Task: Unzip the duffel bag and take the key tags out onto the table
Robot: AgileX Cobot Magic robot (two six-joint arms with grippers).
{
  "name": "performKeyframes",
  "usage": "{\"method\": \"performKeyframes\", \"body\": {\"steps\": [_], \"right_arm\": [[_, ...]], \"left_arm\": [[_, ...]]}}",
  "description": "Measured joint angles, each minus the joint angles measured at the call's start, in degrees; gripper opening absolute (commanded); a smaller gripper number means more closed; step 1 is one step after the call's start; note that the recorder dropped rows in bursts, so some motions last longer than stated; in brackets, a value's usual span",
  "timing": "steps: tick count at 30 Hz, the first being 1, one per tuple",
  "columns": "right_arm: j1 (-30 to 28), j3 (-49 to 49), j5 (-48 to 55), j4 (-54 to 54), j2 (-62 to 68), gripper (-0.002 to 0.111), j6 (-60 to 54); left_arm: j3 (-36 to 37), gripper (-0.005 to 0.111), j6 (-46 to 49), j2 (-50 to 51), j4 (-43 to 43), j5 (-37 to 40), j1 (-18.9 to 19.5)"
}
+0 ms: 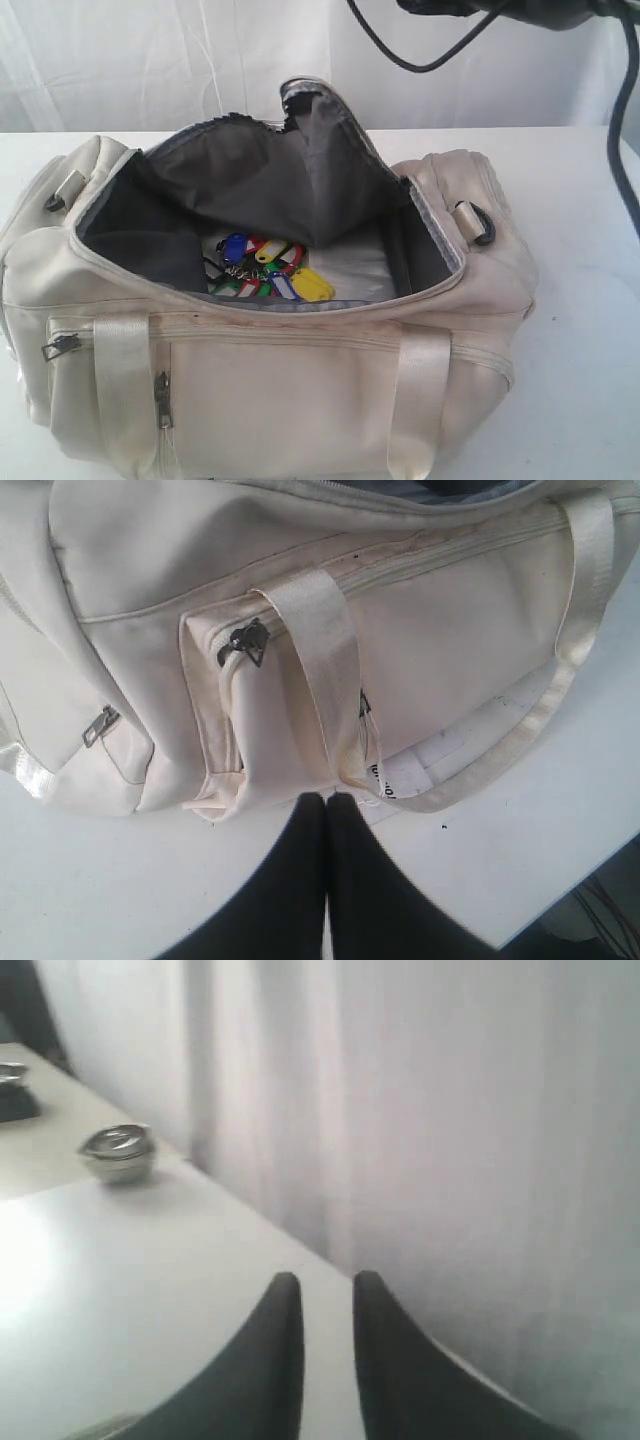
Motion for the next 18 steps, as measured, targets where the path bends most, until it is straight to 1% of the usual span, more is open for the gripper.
{"method": "performKeyframes", "body": {"steps": [2,5,7,10,14,16,18], "right_arm": [[-0.1,1.0,-5.2,-0.1,-0.1,0.000,1.7],[-0.5,4.4,-11.7,-0.2,0.1,0.000,4.6],[-0.5,7.6,-13.9,-0.3,0.8,0.000,5.9],[-0.5,12.4,-14.2,-0.6,1.8,0.000,6.1],[-0.6,17.9,-8.1,-1.1,2.1,0.000,4.1],[-0.9,19.6,-2.4,-1.4,2.1,0.000,2.0],[-1.1,20.4,5.7,-1.4,2.1,0.000,-0.2]], "left_arm": [[0.0,0.000,0.0,0.0,0.0,0.0,0.0],[0.0,0.000,0.0,0.0,0.0,0.0,0.0],[0.0,0.000,0.0,0.0,0.0,0.0,0.0],[0.0,0.000,0.0,0.0,0.0,0.0,0.0],[0.0,0.000,0.0,0.0,0.0,0.0,0.0],[0.0,0.000,0.0,0.0,0.0,0.0,0.0],[0.0,0.000,0.0,0.0,0.0,0.0,0.0]]}}
